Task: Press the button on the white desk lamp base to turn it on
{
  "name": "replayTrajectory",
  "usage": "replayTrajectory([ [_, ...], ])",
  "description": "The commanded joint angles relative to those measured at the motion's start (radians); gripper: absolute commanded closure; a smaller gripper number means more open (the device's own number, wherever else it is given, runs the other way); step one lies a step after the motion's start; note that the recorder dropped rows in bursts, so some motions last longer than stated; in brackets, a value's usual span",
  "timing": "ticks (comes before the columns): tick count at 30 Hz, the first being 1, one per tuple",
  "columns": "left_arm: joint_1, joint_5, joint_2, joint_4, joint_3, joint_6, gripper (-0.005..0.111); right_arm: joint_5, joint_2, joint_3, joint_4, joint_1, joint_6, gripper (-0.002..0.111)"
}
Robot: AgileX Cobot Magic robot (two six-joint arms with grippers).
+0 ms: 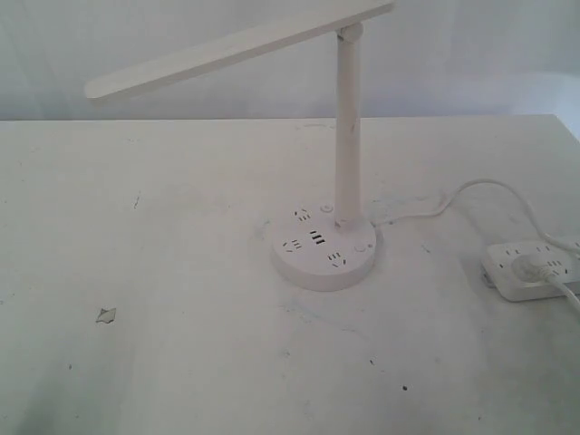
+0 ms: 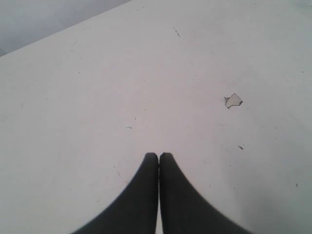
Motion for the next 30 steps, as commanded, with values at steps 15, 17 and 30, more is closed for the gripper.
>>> replayTrajectory([
  [15,-0.004,0.003,-0.005,-0.004,0.003,-0.002,0.107,-0.478,-0.002,0.001,0.374,-0.004,0.530,0.108],
  [17,-0.004,0.003,-0.005,-0.004,0.003,-0.002,0.107,-0.507,-0.002,0.001,0.374,-0.004,0.533,0.108],
  [30,-0.004,0.003,-0.005,-0.004,0.003,-0.002,0.107,-0.774,-0.002,0.001,0.510,-0.004,0.633,0.108],
])
